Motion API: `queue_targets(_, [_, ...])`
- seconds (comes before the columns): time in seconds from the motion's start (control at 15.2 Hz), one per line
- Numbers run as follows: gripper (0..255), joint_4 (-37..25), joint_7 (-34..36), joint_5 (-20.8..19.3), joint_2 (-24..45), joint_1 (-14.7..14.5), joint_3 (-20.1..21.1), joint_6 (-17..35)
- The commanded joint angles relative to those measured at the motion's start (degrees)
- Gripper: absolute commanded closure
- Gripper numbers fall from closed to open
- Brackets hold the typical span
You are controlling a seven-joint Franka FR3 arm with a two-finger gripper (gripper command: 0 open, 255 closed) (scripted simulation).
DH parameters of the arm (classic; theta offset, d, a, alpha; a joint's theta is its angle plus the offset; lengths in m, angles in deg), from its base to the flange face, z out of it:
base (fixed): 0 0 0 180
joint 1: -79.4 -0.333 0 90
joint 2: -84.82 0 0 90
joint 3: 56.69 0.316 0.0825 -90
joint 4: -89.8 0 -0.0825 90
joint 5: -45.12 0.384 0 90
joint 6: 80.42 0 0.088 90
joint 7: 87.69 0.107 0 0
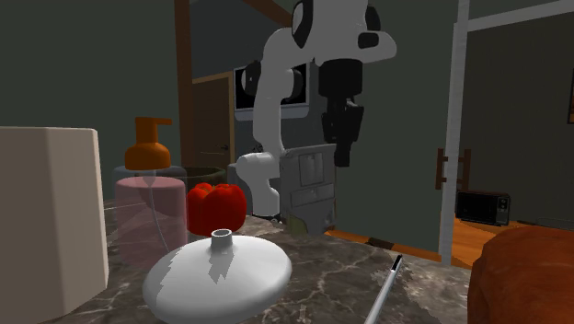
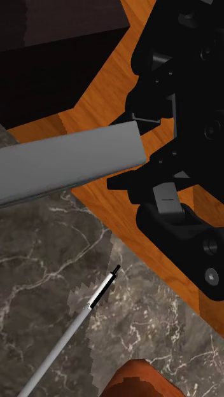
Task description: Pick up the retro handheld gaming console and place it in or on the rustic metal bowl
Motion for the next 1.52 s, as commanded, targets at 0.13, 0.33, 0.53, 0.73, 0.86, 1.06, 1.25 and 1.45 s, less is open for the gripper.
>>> queue_targets(0.13, [255,-3.8,-0.1,0.2,0.6,0.1,-0.1,-3.3])
queue_targets(0.33, [255,-6.8,-0.3,0.5,1.1,0.2,-0.2,-5.7])
queue_targets(0.53, [255,-10.0,-0.4,0.7,1.9,0.4,-0.3,-8.3])
queue_targets(0.73, [255,-13.5,-0.6,1.1,2.8,0.7,-0.4,-10.9])
queue_targets(0.86, [255,-15.9,-0.8,1.4,3.5,0.9,-0.5,-12.8])
queue_targets(1.06, [255,-20.0,-1.1,2.0,4.8,1.3,-0.7,-15.6])
queue_targets(1.25, [255,-24.4,-1.4,2.7,6.3,1.8,-0.9,-18.6])
queue_targets(1.45, [255,-29.5,-1.8,3.6,8.2,2.5,-1.1,-21.9])
